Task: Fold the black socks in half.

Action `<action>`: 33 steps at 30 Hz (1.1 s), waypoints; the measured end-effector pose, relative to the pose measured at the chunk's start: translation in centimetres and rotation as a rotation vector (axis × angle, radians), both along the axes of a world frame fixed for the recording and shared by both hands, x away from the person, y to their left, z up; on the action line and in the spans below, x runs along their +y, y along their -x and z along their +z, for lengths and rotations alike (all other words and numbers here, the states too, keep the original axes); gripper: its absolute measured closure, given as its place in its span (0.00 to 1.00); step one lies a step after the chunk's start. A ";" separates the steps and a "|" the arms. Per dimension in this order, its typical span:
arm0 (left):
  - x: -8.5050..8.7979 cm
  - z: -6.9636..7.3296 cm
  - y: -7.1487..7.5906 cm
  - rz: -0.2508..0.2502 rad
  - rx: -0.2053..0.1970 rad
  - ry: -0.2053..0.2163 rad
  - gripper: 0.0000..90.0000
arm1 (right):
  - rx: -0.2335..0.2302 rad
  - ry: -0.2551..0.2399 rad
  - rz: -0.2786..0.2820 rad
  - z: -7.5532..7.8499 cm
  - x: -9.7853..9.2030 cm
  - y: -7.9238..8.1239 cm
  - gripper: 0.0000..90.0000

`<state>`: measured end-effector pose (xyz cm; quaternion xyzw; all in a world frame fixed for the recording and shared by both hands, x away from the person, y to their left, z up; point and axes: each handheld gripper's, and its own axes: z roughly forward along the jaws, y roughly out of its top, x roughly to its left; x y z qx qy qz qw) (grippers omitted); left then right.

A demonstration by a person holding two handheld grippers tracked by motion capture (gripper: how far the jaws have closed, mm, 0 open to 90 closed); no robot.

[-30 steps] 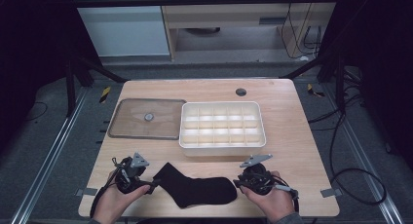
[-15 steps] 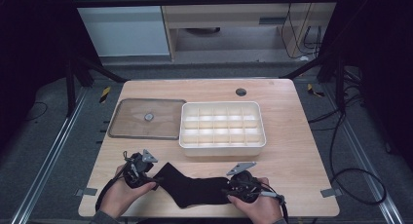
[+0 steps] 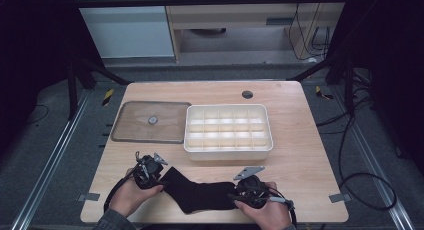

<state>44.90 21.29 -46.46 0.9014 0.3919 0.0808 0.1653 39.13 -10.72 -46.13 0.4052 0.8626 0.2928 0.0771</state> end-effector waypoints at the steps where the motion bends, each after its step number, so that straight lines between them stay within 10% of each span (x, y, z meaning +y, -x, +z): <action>1: 0.0 0.0 0.0 -0.001 0.005 0.002 0.67 | -0.001 0.000 -0.001 0.2 -0.2 0.0 0.57; 33: -0.8 -0.2 0.7 -0.026 -0.010 -0.011 0.87 | 0.055 0.068 0.018 -1.7 1.0 -0.5 0.54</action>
